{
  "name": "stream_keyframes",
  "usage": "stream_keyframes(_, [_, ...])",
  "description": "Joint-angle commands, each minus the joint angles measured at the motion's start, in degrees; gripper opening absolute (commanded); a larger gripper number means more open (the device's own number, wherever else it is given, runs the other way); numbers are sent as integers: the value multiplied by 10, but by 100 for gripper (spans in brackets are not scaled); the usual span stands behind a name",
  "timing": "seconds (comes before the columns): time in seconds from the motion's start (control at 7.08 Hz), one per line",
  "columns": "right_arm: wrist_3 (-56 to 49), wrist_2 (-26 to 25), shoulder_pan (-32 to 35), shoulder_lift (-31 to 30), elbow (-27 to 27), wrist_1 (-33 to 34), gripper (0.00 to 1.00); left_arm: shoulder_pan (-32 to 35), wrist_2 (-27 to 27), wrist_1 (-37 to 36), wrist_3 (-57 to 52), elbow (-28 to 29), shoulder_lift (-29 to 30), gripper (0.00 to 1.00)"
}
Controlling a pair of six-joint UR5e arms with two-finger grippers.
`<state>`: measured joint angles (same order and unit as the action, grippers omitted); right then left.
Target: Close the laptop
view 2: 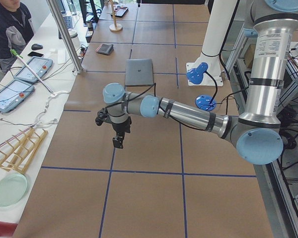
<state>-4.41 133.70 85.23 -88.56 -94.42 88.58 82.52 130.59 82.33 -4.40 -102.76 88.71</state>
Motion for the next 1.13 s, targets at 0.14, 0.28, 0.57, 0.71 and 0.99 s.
stream_keyframes(0.14, [2,-2,15,-54,-44,-1,100,47,20,-2,-11,-36,-85,99])
stream_keyframes(0.28, [45,-3,15,-54,-45,-2,100,48,15,-2,-7,-22,-91,99])
stream_keyframes(0.57, [66,-3,14,-54,-47,-10,100,48,17,-2,-5,-33,-89,99])
stream_keyframes(0.71, [63,-2,14,-56,-46,-20,100,48,16,1,-7,-33,-88,99])
stream_keyframes(0.99, [66,-2,14,-63,-44,-34,100,45,15,3,-10,-30,-86,99])
